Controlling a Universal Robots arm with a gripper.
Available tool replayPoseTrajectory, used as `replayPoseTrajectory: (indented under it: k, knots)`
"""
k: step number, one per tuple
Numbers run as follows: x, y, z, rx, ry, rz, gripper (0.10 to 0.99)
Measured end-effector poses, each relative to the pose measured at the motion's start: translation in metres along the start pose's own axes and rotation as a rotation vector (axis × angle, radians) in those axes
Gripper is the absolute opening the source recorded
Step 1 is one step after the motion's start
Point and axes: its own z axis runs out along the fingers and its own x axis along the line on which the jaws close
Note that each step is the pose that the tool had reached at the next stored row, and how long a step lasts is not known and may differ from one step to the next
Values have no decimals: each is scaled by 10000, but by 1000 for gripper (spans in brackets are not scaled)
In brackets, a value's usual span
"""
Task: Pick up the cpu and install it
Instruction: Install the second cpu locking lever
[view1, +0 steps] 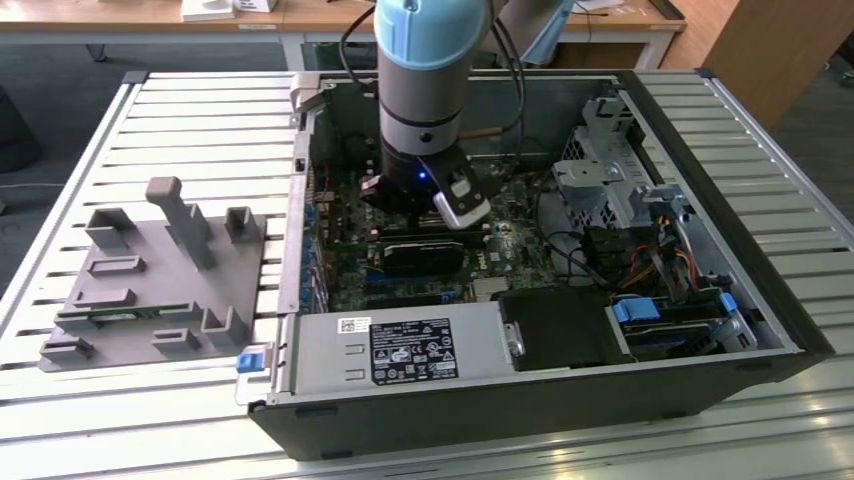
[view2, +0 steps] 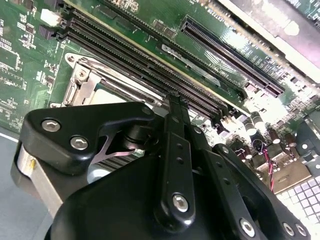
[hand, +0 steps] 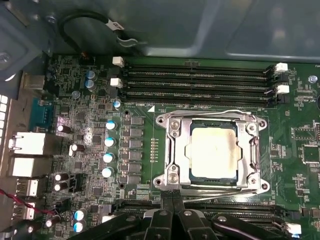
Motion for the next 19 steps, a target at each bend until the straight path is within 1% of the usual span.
replayPoseTrajectory:
  k: [4, 5, 7, 13, 17, 19]
  knots:
    - [1, -30, -4, -42, -1, 0, 106]
    - [4, -48, -6, -88, -2, 0, 106]
    - [16, -56, -5, -146, -7, 1, 106]
    - [34, -65, 34, -379, -21, -1, 106]
    - [44, -68, 51, -621, -29, -2, 106]
    - [55, -69, 59, -673, -31, -3, 106]
